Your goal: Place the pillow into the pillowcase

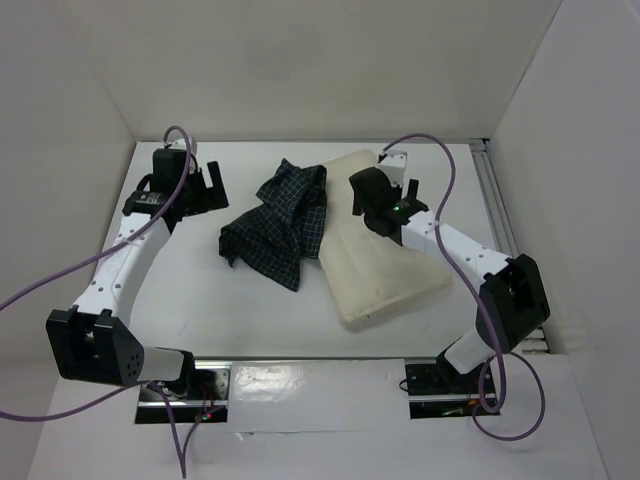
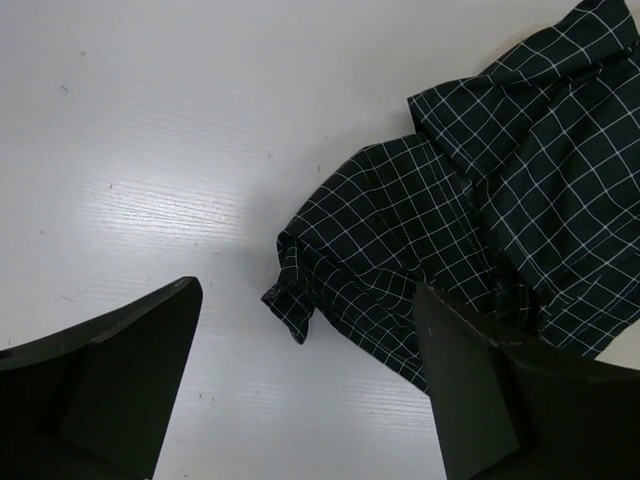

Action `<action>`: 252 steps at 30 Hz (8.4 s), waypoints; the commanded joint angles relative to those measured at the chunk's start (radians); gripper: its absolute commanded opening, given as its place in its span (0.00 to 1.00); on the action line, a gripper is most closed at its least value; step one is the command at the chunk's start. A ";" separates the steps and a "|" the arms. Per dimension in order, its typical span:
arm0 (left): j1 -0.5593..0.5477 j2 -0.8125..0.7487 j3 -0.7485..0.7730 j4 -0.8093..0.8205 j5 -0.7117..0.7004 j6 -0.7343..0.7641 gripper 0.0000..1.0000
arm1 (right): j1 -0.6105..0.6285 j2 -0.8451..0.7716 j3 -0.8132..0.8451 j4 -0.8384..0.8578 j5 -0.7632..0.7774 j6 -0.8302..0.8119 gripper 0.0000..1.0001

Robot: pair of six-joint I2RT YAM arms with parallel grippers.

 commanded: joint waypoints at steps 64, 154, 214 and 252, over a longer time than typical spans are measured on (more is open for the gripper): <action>0.099 -0.136 0.062 -0.067 0.459 -0.198 0.00 | 0.090 -0.069 -0.306 0.675 -1.006 0.175 1.00; 0.168 0.055 -0.078 -0.023 0.216 -0.278 0.90 | 0.057 0.070 0.070 0.076 -0.817 -0.101 0.85; 0.147 0.643 0.171 -0.083 -0.033 -0.333 0.97 | 0.659 0.385 0.093 0.116 -0.546 -0.064 0.92; 0.345 0.084 0.048 -0.240 -0.076 -0.261 0.61 | 0.629 0.216 -0.065 0.209 -0.582 -0.259 0.65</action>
